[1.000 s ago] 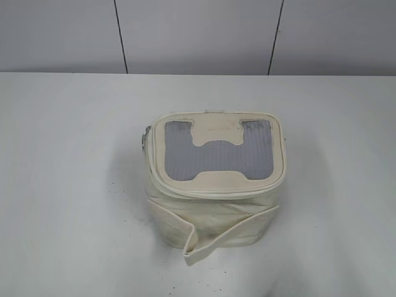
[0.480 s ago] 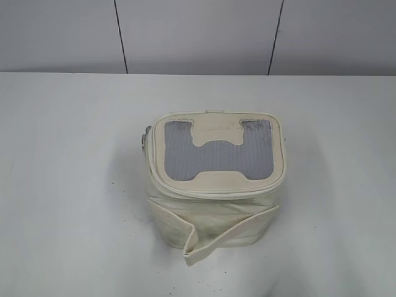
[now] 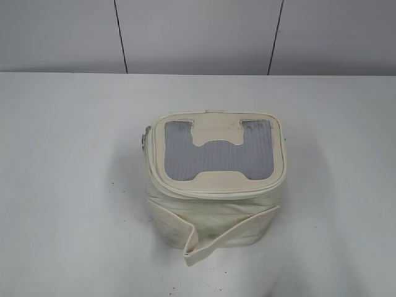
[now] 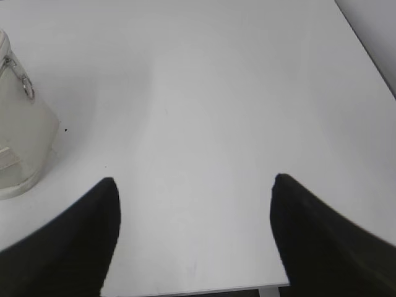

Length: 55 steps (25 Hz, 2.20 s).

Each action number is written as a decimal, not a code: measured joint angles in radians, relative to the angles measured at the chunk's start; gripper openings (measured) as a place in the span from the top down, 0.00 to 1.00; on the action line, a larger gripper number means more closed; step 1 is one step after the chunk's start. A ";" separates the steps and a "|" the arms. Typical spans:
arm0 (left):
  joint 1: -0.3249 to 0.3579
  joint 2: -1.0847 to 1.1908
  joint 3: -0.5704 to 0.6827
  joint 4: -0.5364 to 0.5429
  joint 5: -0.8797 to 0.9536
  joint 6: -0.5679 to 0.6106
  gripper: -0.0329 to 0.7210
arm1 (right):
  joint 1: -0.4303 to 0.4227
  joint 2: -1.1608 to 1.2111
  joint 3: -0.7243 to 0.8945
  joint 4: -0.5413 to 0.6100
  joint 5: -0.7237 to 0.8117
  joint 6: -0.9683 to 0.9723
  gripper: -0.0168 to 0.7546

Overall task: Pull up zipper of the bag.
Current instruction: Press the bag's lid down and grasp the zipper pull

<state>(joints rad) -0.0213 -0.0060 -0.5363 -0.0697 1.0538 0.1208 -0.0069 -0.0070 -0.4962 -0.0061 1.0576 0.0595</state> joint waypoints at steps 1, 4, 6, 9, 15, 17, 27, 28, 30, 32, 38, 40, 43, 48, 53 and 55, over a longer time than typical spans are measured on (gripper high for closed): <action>-0.001 0.000 0.000 0.000 0.000 0.000 0.64 | 0.000 0.000 0.000 0.000 0.000 0.000 0.22; -0.010 0.000 0.000 -0.004 0.000 0.000 0.64 | 0.000 0.000 0.000 0.006 0.000 0.000 0.22; -0.032 0.014 -0.003 -0.010 -0.002 0.000 0.64 | 0.000 0.023 0.000 0.006 -0.002 0.000 0.22; -0.055 0.072 -0.021 -0.011 -0.032 0.000 0.64 | 0.001 0.104 -0.018 0.028 -0.045 0.000 0.22; -0.058 0.241 -0.037 -0.066 -0.199 0.000 0.64 | 0.038 0.311 -0.053 0.110 -0.274 -0.067 0.22; -0.058 0.303 -0.037 -0.127 -0.288 0.001 0.64 | 0.078 0.381 -0.067 0.141 -0.341 -0.094 0.22; -0.058 0.687 -0.038 -0.485 -0.527 0.233 0.64 | 0.239 0.912 -0.320 0.200 -0.413 -0.337 0.22; -0.058 0.722 -0.038 -0.540 -0.529 0.256 0.64 | 0.239 0.965 -0.360 0.221 -0.412 -0.372 0.22; -0.058 0.805 -0.038 -0.634 -0.528 0.335 0.64 | 0.239 1.065 -0.440 0.274 -0.401 -0.466 0.22; -0.058 0.890 -0.038 -0.726 -0.510 0.426 0.64 | 0.239 1.167 -0.534 0.339 -0.360 -0.562 0.22; -0.058 1.058 -0.045 -0.906 -0.413 0.698 0.62 | 0.240 1.459 -0.793 0.524 -0.146 -0.827 0.22; -0.058 1.109 -0.063 -0.926 -0.371 0.747 0.59 | 0.252 1.534 -0.865 0.555 -0.082 -0.873 0.22; -0.058 1.166 -0.099 -0.938 -0.340 0.787 0.57 | 0.294 1.634 -0.956 0.557 -0.012 -0.915 0.22; -0.058 1.264 -0.174 -0.941 -0.297 0.794 0.56 | 0.381 1.785 -1.081 0.557 0.022 -0.936 0.22; -0.058 1.367 -0.235 -0.967 -0.307 0.795 0.56 | 0.441 1.925 -1.226 0.557 0.047 -0.940 0.30; -0.058 1.415 -0.255 -0.977 -0.301 0.797 0.56 | 0.458 1.979 -1.281 0.559 0.073 -0.940 0.34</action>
<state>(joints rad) -0.0790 1.4086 -0.7913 -1.0466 0.7532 0.9174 0.4513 1.9725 -1.7776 0.5527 1.1306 -0.8806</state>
